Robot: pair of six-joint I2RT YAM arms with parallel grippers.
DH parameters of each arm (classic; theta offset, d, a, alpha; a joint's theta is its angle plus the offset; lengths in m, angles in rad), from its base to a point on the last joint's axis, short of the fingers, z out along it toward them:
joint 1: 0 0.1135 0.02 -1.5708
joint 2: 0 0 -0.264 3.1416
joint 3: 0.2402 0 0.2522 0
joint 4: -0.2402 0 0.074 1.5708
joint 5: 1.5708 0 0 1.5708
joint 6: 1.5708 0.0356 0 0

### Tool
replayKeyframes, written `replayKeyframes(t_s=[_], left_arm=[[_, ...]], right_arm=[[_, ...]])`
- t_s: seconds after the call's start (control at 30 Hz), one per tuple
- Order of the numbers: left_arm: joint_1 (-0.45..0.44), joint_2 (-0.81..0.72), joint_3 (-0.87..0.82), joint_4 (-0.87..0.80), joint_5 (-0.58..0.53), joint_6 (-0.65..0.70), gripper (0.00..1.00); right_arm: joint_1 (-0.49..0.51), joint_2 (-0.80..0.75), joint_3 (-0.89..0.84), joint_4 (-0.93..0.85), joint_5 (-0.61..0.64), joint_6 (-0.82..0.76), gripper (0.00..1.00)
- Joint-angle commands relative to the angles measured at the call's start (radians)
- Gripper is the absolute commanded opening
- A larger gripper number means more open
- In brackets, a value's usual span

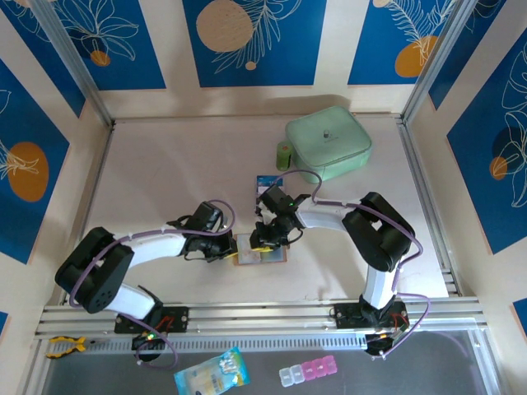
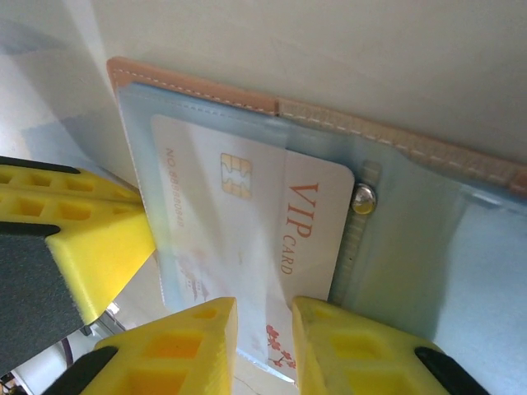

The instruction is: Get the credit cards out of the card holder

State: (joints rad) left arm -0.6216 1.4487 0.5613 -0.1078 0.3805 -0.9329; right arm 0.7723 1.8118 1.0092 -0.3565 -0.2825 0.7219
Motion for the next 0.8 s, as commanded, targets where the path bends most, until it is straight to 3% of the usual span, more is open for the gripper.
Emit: replayKeyframes(t_s=[0.0,0.43,0.77], left_arm=[[0.013,0.015,-0.013,-0.023,0.005,0.022,0.03],[0.012,-0.031,0.067,-0.072,0.017,0.028,0.04],[-0.022,0.021,0.093,-0.038,0.040,0.015,0.03]], right_arm=[[0.007,-0.021,0.013,-0.057,0.033,-0.017,0.26],[-0.008,-0.093,-0.004,-0.043,0.007,-0.012,0.26],[-0.035,-0.086,-0.024,-0.032,-0.012,-0.013,0.26]])
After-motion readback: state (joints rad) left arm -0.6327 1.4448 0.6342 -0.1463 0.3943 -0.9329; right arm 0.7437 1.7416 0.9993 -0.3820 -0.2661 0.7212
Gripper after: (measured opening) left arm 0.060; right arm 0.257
